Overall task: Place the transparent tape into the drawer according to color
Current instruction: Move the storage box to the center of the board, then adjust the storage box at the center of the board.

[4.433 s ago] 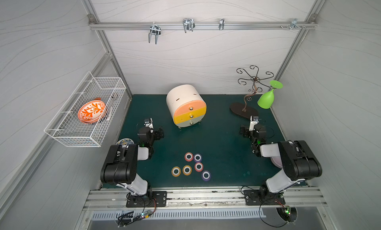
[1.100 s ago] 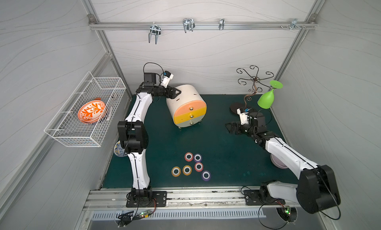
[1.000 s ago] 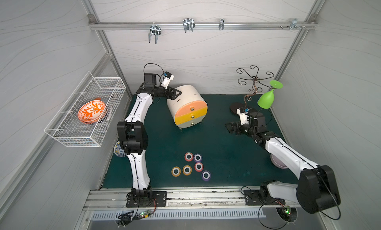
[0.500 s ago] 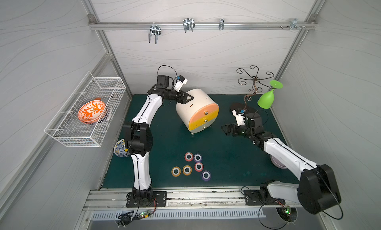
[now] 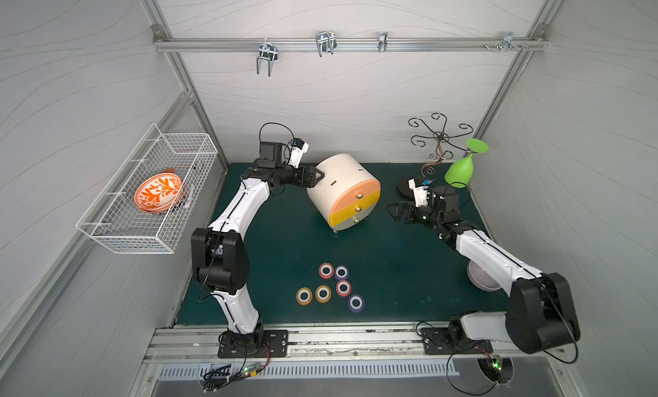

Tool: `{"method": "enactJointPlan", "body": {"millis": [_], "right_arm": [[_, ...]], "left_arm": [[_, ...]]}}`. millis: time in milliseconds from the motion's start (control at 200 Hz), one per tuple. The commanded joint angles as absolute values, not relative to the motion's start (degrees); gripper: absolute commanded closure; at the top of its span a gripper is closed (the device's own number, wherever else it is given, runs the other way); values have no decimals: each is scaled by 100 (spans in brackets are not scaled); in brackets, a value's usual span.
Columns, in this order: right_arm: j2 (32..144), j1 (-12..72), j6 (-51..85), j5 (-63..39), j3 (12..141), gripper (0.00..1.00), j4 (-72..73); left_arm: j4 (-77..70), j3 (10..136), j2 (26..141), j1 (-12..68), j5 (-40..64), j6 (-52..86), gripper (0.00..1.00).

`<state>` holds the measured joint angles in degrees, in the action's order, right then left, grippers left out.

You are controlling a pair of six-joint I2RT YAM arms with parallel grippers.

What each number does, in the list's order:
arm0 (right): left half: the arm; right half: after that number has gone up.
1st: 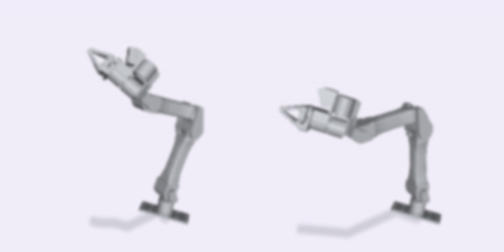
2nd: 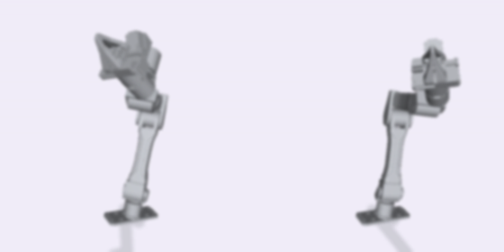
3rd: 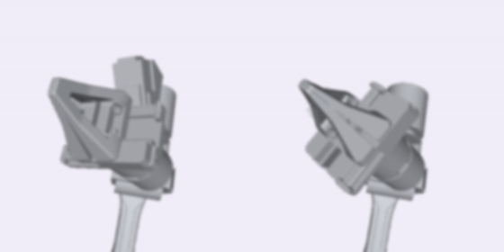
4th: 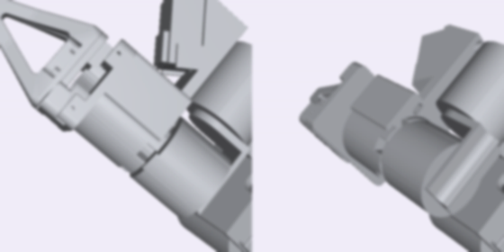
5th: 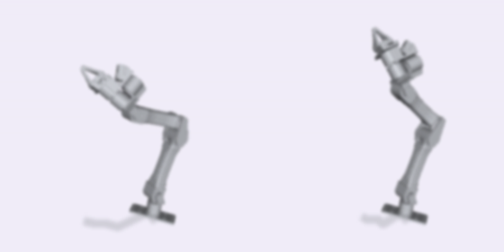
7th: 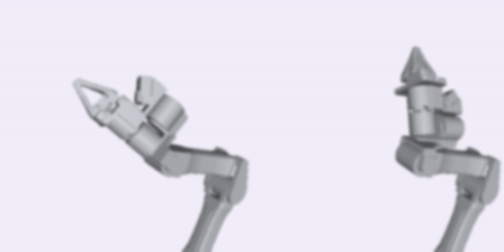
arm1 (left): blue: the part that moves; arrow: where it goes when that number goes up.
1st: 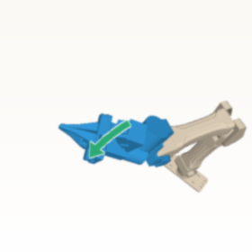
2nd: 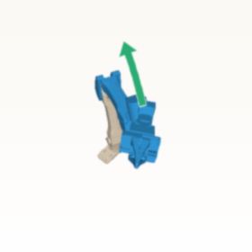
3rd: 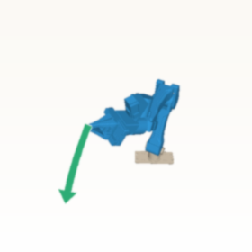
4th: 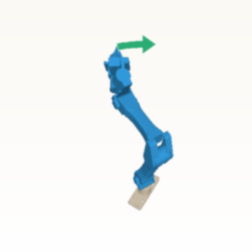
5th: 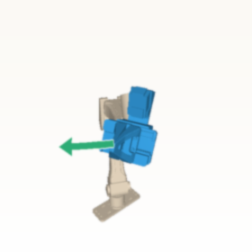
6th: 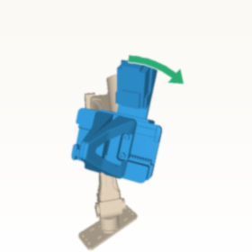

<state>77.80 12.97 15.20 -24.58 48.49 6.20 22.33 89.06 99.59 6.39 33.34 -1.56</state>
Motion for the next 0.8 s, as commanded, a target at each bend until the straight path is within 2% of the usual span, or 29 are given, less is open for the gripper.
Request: {"method": "enactJointPlan", "body": {"millis": [0,170,445,791], "right_arm": [[8206,1024,2082,-3458,5151,1,1425],[9027,897,2804,-4412,5479,1,2402],[10094,887,4079,-4988,5740,1,4288],[10838,1133,4209,-5439,6521,1,4226]], "left_arm": [[1701,8543,9449,562,2984,643,0],[1398,7333,8681,569,2942,1142,0],[1503,6292,7702,571,3159,1199,0],[1549,5878,7306,571,3313,1214,0]]}}
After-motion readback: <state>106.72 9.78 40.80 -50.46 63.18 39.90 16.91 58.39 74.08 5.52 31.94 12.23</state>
